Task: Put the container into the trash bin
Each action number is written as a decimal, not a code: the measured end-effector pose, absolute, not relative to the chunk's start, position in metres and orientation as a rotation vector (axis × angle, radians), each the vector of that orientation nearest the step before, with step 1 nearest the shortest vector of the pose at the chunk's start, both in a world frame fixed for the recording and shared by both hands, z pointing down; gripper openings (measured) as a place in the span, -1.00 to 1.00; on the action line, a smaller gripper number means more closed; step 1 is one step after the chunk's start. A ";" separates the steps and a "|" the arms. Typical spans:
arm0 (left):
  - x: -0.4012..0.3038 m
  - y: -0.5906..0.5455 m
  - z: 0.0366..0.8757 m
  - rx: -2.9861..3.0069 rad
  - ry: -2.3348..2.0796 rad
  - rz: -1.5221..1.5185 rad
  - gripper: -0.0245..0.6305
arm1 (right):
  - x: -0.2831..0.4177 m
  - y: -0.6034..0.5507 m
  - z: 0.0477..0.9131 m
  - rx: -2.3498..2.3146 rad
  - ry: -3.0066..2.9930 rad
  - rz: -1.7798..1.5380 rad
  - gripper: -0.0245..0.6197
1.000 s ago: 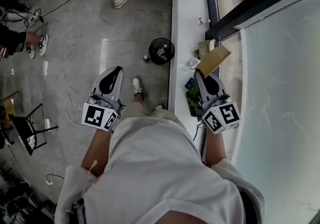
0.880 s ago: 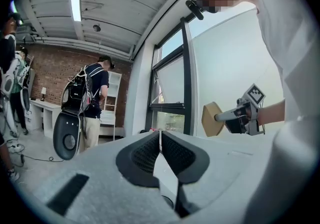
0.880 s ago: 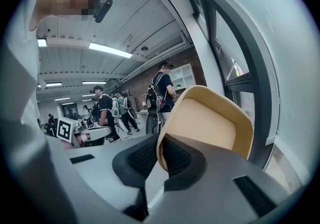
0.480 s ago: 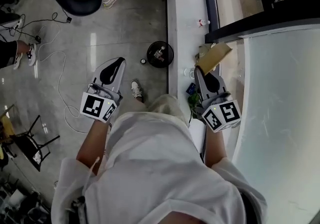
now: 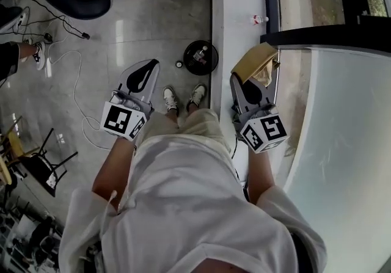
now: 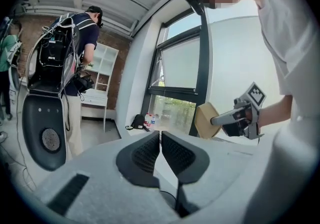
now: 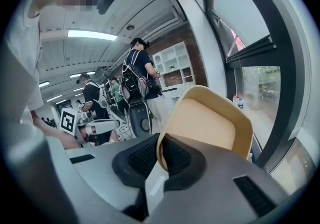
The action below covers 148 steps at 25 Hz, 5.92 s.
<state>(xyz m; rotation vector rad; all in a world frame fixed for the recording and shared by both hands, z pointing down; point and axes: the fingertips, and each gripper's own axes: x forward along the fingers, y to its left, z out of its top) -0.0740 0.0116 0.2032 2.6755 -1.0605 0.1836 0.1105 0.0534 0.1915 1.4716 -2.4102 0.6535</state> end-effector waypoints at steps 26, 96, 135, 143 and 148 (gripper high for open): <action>-0.050 -0.028 0.414 2.510 -0.969 0.299 -0.85 | 0.060 0.047 0.553 0.763 -2.094 0.625 -0.87; -0.061 -0.014 0.686 2.308 -1.006 0.353 -0.85 | 0.065 0.037 0.942 0.506 -1.724 0.903 -0.34; -0.062 -0.004 0.436 2.456 -1.121 0.372 -0.85 | 0.111 0.002 0.621 0.981 -1.873 0.833 -0.92; -0.056 -0.012 0.342 2.520 -1.171 0.320 -0.85 | 0.130 -0.030 0.504 1.209 -1.984 0.863 -0.92; -0.050 -0.023 0.283 2.620 -1.170 0.311 -0.85 | 0.142 -0.054 0.423 1.327 -2.089 0.836 -0.92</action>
